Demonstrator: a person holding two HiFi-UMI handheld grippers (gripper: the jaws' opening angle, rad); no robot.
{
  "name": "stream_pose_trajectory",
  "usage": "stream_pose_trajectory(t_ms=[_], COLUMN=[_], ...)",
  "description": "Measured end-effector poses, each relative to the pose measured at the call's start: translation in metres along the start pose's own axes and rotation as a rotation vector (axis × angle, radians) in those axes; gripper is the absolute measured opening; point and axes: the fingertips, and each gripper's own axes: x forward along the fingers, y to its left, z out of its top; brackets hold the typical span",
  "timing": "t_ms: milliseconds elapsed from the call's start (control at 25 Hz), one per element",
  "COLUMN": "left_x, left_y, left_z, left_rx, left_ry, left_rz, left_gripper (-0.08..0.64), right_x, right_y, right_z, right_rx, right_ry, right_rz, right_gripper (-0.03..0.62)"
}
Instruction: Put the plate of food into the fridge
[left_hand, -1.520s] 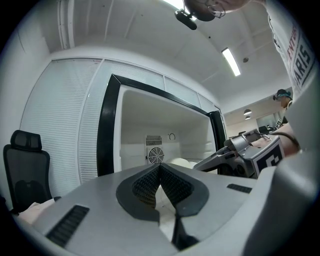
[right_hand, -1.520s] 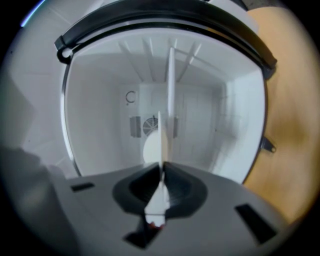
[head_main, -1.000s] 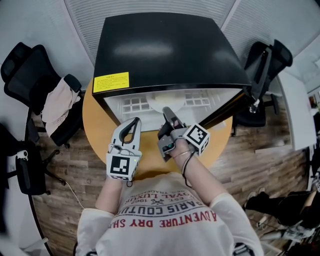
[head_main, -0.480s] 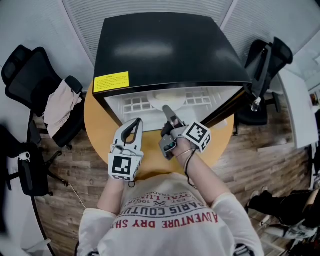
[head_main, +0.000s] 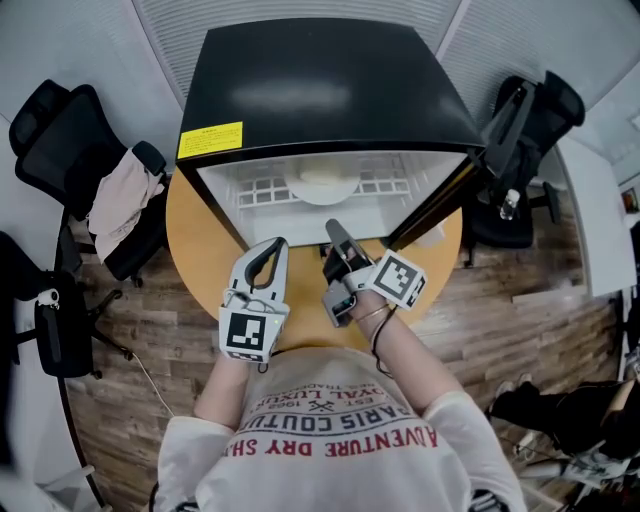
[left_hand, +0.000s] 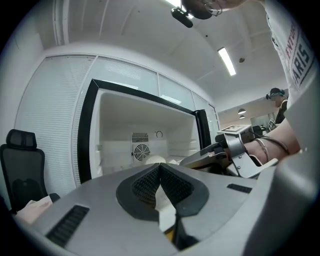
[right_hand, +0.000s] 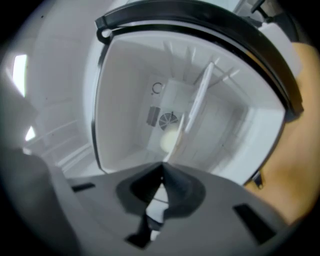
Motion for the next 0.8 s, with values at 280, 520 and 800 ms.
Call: stream_pose_trajectory(t_ms=[280,520,800], left_x=[-0.013,-0.023,-0.03], left_y=[-0.022,-0.023,-0.022], left_z=[-0.001,-0.004,0.006], left_rx=[0.008,-0.01,-0.003], left_ry=[0.015,0.028,0.012], left_rz=[0.024,0.063,0.082], left_gripper=[0.032,0.032,0.032], right_x=[-0.03,-0.046,-0.062], right_y=[0.007,0.015,0.053], right_z=[0.001,0.0,0.003], right_rx=[-0.355,-0.713,-1.121], right_ry=[0.026,0.009,-0.098], right_rz=[-0.001,-0.018,-0.002], right_gripper=[0.028,0.028,0.028])
